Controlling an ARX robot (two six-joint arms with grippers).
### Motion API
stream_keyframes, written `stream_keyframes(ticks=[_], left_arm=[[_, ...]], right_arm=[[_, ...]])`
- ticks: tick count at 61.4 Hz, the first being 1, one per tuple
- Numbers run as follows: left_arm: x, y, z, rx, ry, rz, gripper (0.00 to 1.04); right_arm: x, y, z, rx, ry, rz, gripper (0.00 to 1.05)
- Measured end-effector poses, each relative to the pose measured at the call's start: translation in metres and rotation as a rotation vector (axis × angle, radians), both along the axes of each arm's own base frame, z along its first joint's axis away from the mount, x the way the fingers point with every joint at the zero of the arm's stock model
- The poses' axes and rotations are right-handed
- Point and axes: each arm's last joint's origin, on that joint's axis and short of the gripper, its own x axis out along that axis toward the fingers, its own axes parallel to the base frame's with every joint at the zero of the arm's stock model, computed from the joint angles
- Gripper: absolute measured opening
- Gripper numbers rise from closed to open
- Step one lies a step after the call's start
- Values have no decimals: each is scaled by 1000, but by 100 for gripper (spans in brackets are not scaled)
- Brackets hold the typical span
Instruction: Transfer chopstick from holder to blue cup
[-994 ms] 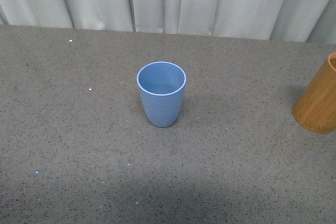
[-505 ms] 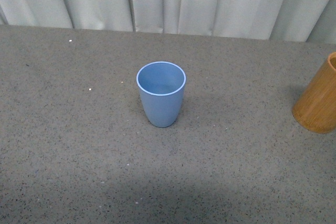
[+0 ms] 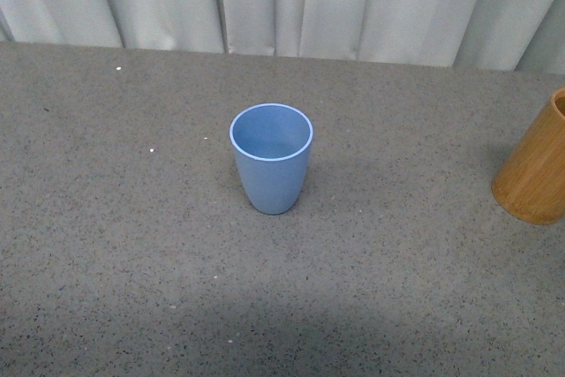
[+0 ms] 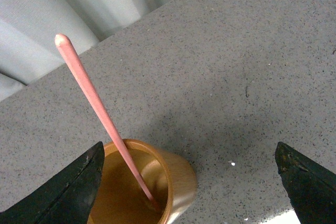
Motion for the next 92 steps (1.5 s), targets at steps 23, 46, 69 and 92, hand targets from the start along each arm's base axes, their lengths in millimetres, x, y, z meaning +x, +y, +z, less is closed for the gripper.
stream_keyframes(ticks=[23,46,69,92], left_arm=[[0,0,0,0,0,0,98],[0,0,0,0,1,0,98],[0,0,0,0,1,0,98],[0,0,0,0,1,0,98]], right_arm=[[20,0,-15,31,22,34,95],[37,6,-13,34,6,64,95],[61,13,-22,43,18,89,95],[72,17,-36,61,33,91,94]])
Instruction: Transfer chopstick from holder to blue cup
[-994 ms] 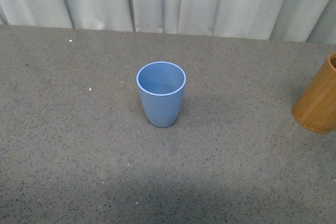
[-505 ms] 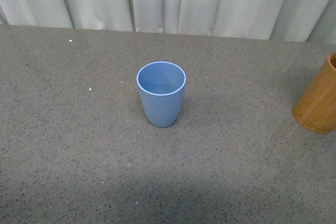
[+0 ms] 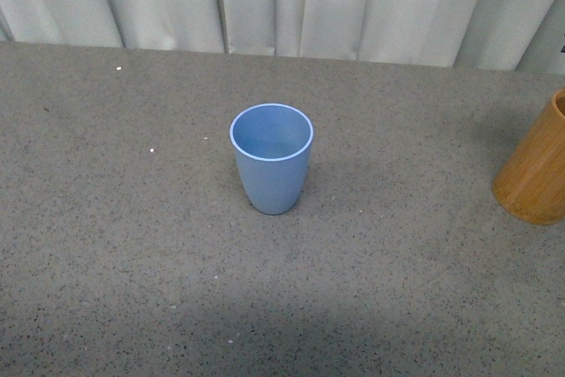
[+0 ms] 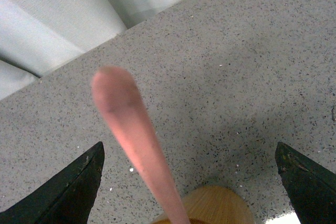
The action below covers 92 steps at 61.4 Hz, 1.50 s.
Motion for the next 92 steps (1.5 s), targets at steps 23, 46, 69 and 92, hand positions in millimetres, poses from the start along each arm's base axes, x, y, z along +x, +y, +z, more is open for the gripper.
stream_keyframes(ticks=[23,46,69,92], left_arm=[[0,0,0,0,0,0,98],[0,0,0,0,0,0,98],[0,0,0,0,0,0,98],[0,0,0,0,0,0,98]], right_arm=[[4,0,-14,11,4,3,29],[6,6,-10,12,-44,31,1],[-4,7,21,-8,-136,35,1],[-25,2,87,-44,-322,21,1]])
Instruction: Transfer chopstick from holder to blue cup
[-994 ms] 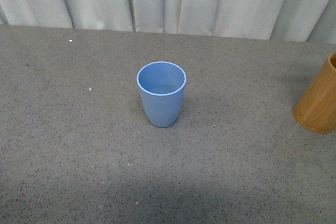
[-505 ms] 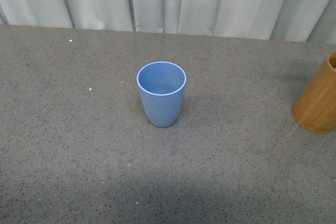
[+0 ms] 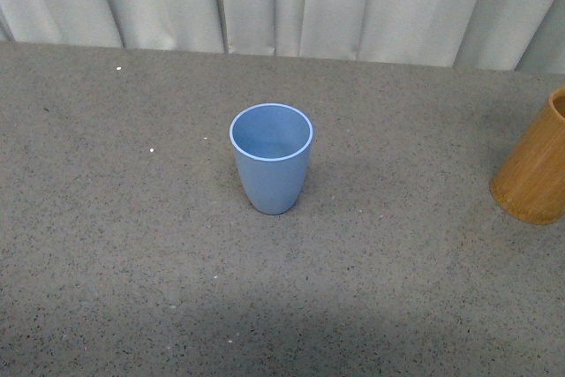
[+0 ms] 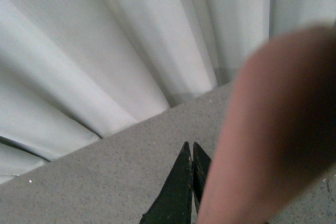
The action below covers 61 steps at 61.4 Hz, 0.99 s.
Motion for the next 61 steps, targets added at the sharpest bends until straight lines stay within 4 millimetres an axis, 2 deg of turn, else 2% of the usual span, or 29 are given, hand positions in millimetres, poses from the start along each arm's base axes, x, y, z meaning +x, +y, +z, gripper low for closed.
stream_keyframes(ticks=[15,36,41,48,61], left_arm=[[0,0,0,0,0,0,98],[0,0,0,0,0,0,98],[0,0,0,0,0,0,98],[0,0,0,0,0,0,98],[0,0,0,0,0,0,98]], right_arm=[[0,20,24,8,-85,62,1],[7,71,50,45,-186,202,1],[10,90,49,60,-193,251,1],[13,114,36,88,-165,302,1],[12,142,27,128,-150,356,1]])
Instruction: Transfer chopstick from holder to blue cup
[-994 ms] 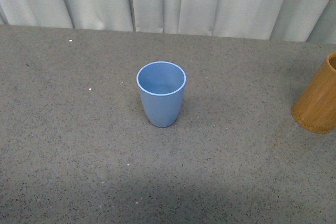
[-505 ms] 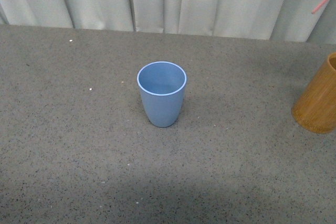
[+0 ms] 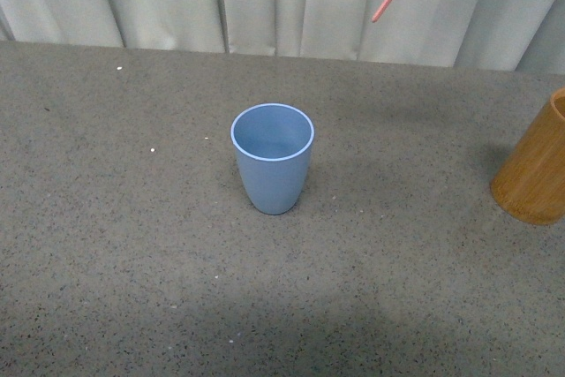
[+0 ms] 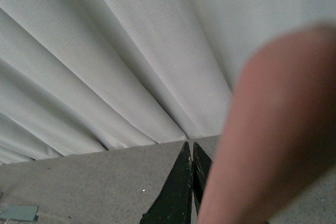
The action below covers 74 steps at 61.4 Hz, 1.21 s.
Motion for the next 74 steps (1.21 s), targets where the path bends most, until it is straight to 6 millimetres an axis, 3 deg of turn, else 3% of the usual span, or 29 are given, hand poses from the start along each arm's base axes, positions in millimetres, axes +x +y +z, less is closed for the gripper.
stream_keyframes(ticks=[32,74], left_arm=[[0,0,0,0,0,0,98],[0,0,0,0,0,0,98]], right_arm=[[-13,34,-34,43,78,57,1],[-20,45,-63,52,151,69,1]])
